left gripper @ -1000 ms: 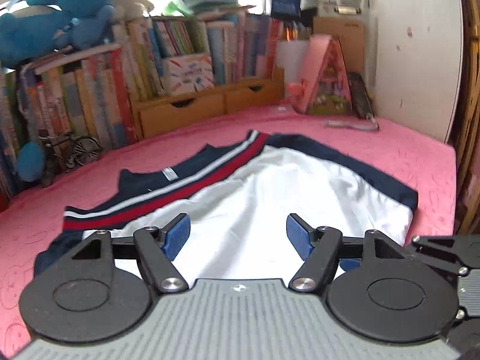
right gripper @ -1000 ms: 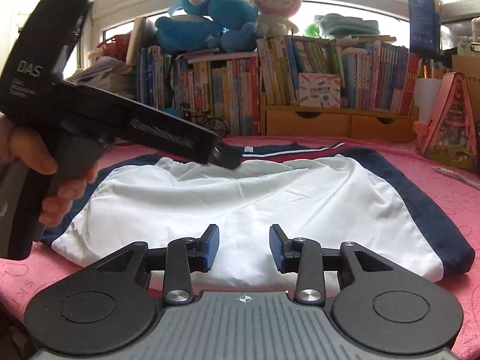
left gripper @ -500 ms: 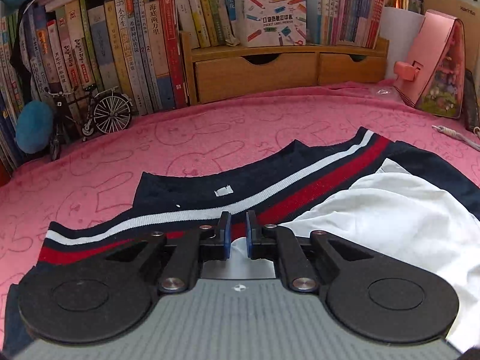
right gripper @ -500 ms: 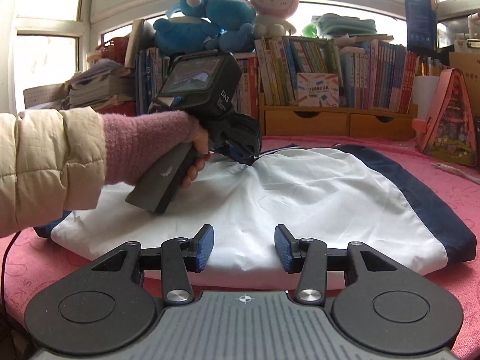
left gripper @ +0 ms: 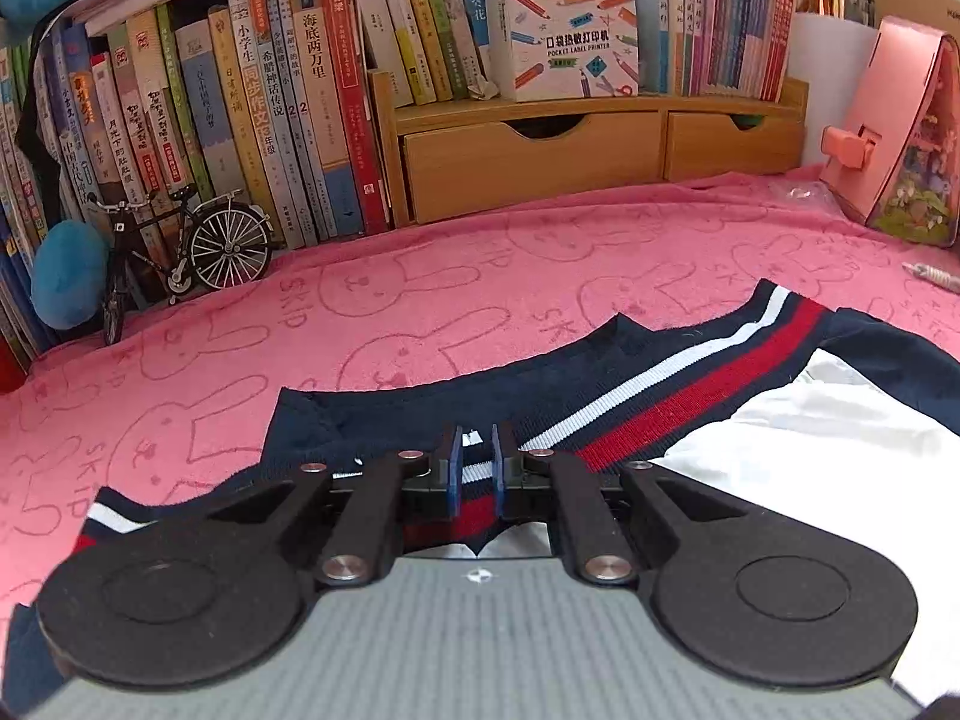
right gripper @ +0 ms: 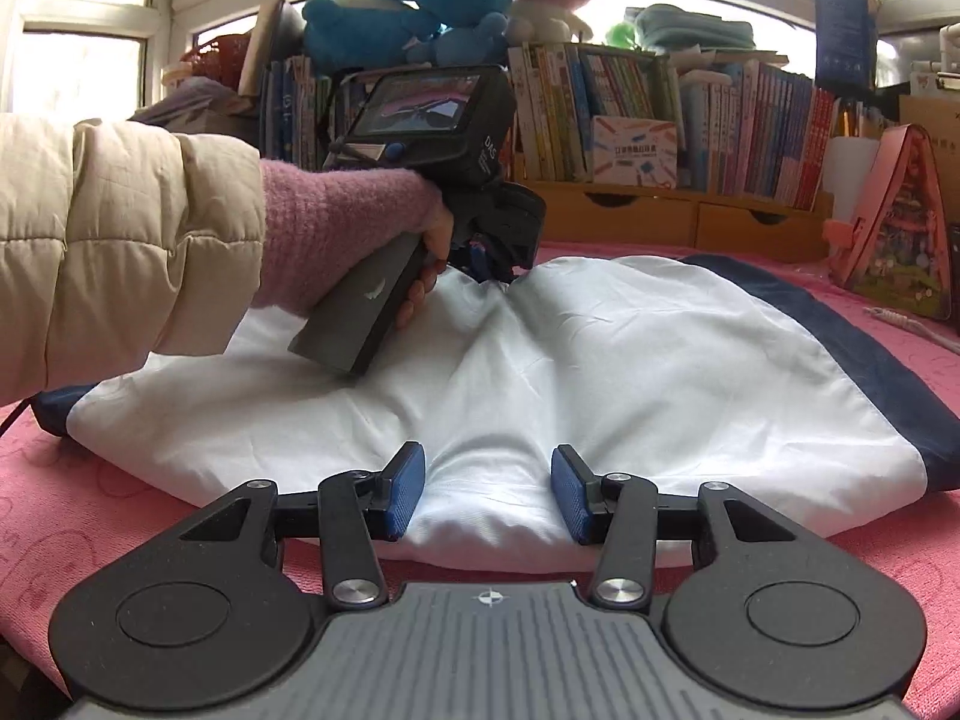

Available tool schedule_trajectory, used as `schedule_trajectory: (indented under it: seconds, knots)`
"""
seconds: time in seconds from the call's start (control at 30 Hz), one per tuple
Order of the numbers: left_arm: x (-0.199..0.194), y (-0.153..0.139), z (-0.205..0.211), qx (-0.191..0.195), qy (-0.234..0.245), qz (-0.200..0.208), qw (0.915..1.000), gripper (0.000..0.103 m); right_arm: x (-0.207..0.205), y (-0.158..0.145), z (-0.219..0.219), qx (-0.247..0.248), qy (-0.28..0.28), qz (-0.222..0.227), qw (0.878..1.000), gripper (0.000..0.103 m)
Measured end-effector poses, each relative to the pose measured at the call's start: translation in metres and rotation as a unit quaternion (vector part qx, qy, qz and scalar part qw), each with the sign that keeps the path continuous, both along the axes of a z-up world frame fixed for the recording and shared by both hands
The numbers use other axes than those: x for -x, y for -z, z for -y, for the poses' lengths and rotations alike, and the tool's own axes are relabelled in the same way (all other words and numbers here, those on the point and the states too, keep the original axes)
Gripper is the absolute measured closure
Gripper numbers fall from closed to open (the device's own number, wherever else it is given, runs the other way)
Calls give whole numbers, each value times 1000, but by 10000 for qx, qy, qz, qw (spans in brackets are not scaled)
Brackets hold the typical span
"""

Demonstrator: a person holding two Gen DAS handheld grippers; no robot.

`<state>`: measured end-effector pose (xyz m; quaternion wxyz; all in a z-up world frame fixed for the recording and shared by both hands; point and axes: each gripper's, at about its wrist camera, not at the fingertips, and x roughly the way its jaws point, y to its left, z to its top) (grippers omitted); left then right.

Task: Fold clothes

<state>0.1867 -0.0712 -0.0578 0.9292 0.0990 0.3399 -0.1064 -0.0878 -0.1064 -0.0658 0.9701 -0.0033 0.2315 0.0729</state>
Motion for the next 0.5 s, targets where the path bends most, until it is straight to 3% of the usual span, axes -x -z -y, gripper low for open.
schedule_trajectory:
  seconds: [0.07, 0.13, 0.17, 0.27, 0.37, 0.5]
  knots:
    - [17, -19, -8, 203, 74, 130, 9997, 88, 0, 0, 1, -10, -23, 10, 10000, 56]
    - [42, -39, -21, 703, 405, 40, 9967, 78, 0, 1, 1, 5, -24, 46, 10000, 56]
    - [55, -46, -27, 906, 531, -103, 9944, 71, 1, 1, 1, 17, -26, 66, 10000, 56]
    - [99, -59, -35, 1078, 749, -751, 9885, 70, 1, 1, 1, 30, -39, 94, 9999, 56]
    - [135, -59, -38, 848, 793, -1276, 9850, 69, 0, 1, 1, 18, -36, 104, 9999, 56]
    - [146, -32, -28, -45, 548, -1924, 9798, 69, 0, 1, 2, 13, -59, 100, 9999, 56]
